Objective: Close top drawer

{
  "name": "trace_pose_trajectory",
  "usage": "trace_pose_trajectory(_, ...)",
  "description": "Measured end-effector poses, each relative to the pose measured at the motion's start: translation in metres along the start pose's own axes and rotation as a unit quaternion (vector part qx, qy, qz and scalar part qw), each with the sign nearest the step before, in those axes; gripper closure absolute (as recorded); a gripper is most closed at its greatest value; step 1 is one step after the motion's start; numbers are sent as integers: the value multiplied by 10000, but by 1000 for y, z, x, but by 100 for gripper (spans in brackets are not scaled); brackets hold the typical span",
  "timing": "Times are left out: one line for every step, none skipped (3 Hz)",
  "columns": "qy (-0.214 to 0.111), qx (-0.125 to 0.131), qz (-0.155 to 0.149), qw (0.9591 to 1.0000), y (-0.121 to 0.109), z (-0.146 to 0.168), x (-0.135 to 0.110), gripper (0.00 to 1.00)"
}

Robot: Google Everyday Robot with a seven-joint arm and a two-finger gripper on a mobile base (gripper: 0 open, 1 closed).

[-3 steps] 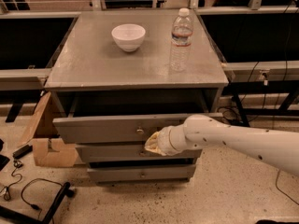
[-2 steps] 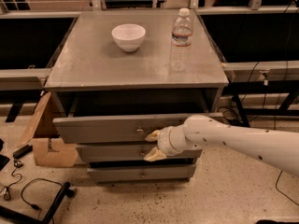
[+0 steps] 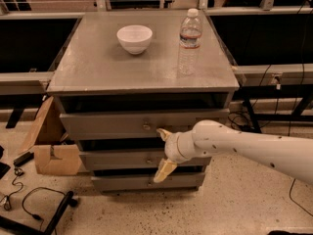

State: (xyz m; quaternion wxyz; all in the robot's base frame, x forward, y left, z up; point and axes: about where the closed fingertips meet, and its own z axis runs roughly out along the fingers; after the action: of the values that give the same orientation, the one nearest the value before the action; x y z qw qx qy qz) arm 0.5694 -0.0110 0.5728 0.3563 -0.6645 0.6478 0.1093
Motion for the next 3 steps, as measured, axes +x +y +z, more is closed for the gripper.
trace_pose_trajectory(4, -4, -6, 10000, 1, 0, 0, 16)
trace_pose_trajectory(189, -81, -83, 9998, 20, -17, -4, 39)
trace_pose_trajectory(658, -330, -345, 9967, 61, -54, -11, 63)
